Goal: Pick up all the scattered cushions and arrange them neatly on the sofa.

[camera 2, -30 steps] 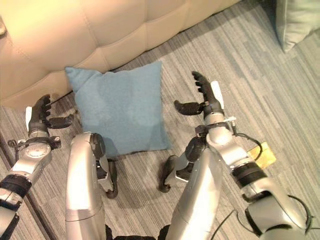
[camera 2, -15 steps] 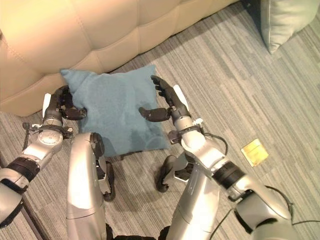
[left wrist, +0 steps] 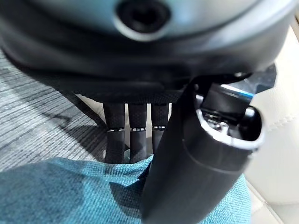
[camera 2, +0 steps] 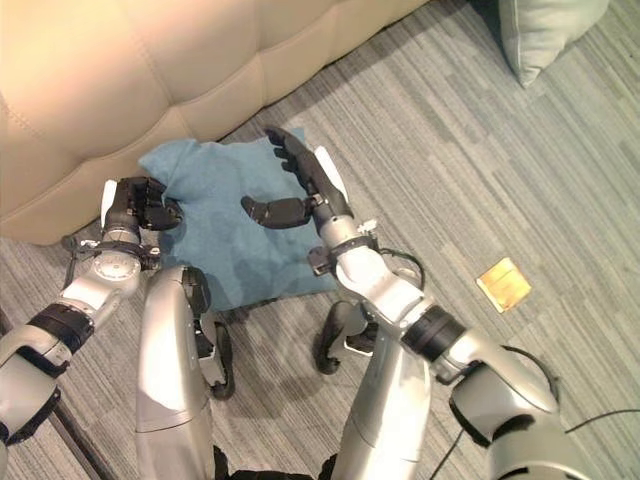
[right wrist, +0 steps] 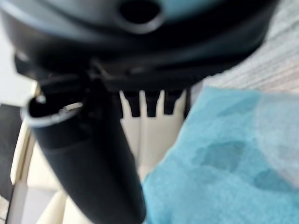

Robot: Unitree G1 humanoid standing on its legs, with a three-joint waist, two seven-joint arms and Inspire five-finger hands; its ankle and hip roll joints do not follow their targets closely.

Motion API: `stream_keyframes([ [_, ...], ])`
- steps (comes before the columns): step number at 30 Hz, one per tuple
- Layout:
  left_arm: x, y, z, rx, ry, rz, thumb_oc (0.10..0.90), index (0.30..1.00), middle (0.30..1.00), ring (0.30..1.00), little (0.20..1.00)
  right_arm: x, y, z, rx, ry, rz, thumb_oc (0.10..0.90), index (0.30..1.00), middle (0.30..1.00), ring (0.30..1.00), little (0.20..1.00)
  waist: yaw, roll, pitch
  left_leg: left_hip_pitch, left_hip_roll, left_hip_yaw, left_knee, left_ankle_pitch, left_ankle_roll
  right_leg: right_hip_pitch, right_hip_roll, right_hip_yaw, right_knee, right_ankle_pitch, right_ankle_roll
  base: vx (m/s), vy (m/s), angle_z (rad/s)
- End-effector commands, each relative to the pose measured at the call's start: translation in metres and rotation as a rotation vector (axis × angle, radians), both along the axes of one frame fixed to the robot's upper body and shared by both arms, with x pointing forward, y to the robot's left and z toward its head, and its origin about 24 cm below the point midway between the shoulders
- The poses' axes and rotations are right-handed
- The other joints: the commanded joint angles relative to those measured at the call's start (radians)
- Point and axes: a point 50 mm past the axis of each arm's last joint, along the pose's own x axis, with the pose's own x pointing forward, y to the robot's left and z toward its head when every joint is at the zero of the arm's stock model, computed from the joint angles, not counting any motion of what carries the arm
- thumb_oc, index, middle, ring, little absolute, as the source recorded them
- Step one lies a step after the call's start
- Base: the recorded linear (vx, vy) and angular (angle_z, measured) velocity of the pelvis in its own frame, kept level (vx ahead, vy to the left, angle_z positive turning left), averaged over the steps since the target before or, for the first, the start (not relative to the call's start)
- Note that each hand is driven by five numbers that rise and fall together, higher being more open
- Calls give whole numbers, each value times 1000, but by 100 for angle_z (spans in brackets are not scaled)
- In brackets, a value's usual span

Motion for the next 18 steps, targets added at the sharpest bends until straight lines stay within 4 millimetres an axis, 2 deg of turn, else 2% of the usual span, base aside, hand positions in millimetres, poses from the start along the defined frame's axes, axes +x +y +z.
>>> stream_keyframes([
  [1, 9, -67, 37, -105, -212, -244, 400, 300, 300, 300, 300, -9, 13, 61, 124, -254, 89, 800, 900, 900, 900, 900, 2, 73, -38, -29, -48, -23, 48, -86, 28, 46, -90, 99, 84, -139, 86, 17, 1, 3],
  [7, 0, -93, 94, -100, -439, -391, 400, 300, 300, 300, 300, -6, -7, 52, 200, -230, 21, 800, 900, 900, 900, 900, -22, 75, -38, -29, -75, 0, 68, -86, 24, 46, -88, 134, 121, -154, 81, 26, 3, 10],
  [8, -3, -98, 89, -122, -436, -409, 400, 300, 300, 300, 300, -6, -8, 42, 217, -198, 13, 800, 900, 900, 900, 900, -24, 77, -38, -29, -72, 4, 87, -76, 27, 46, -87, 142, 142, -140, 79, 4, 37, 19],
  [9, -5, -102, 95, -145, -463, -428, 400, 300, 300, 300, 300, -3, -12, 37, 221, -178, -6, 800, 900, 900, 900, 900, -22, 81, -38, -29, -78, 0, 97, -79, 27, 46, -86, 142, 148, -140, 80, 33, 20, 11],
  [10, -6, -103, 105, -143, -498, -439, 400, 300, 300, 300, 300, -2, -12, 43, 223, -192, -3, 800, 900, 900, 900, 900, -19, 81, -38, -29, -85, -7, 87, -86, 23, 46, -83, 136, 136, -152, 81, 40, 26, -4],
  [11, -7, -105, 100, -133, -487, -448, 400, 300, 300, 300, 300, -1, -14, 33, 218, -164, -18, 800, 900, 900, 900, 900, -21, 82, -38, -29, -81, -2, 106, -78, 26, 46, -84, 145, 154, -136, 80, 35, 1, -14],
  [18, -12, -103, 115, -44, -545, -467, 400, 300, 300, 300, 300, 0, -23, 39, 205, -202, -48, 800, 900, 900, 900, 900, -26, 74, -38, -29, -90, -5, 123, -76, 20, 46, -79, 159, 169, -134, 79, 25, -3, 0],
])
